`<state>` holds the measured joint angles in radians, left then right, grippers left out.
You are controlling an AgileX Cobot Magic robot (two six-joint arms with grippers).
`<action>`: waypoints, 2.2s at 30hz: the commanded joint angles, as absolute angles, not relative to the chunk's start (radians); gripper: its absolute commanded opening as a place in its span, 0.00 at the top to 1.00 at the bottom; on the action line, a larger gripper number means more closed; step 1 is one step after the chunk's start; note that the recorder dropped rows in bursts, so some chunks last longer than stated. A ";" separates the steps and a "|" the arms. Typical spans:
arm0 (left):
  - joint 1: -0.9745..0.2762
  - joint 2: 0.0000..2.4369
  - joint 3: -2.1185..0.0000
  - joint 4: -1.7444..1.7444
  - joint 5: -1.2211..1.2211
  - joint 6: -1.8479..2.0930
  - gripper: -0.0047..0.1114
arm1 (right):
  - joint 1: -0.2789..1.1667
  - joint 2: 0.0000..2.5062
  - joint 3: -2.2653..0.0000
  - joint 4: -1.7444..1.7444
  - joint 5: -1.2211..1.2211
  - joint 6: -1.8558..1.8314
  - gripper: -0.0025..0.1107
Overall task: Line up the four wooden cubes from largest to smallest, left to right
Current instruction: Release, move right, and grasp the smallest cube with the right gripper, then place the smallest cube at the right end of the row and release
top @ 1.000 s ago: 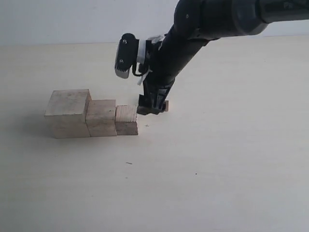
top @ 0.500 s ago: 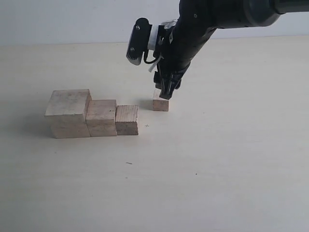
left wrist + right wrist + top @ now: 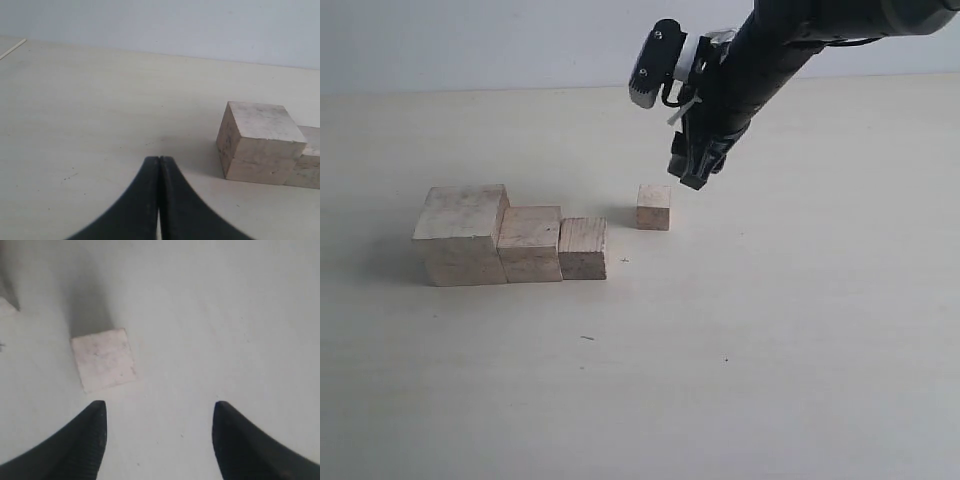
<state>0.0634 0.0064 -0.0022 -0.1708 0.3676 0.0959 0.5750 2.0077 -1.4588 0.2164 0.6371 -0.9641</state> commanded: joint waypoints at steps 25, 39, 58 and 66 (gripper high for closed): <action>0.058 0.000 0.000 -0.168 0.359 0.096 0.96 | 0.545 2.169 -1.454 0.530 0.629 -1.448 0.33; 0.058 0.000 0.000 -0.168 0.359 0.096 0.96 | 0.545 2.139 -1.454 0.521 0.728 -1.457 0.98; 0.058 0.000 0.000 -0.168 0.359 0.096 0.96 | 0.657 2.148 -1.454 0.507 0.769 -1.429 0.98; 0.058 0.000 0.000 -0.168 0.359 0.096 0.96 | 0.657 2.168 -1.454 0.486 0.771 -1.386 0.98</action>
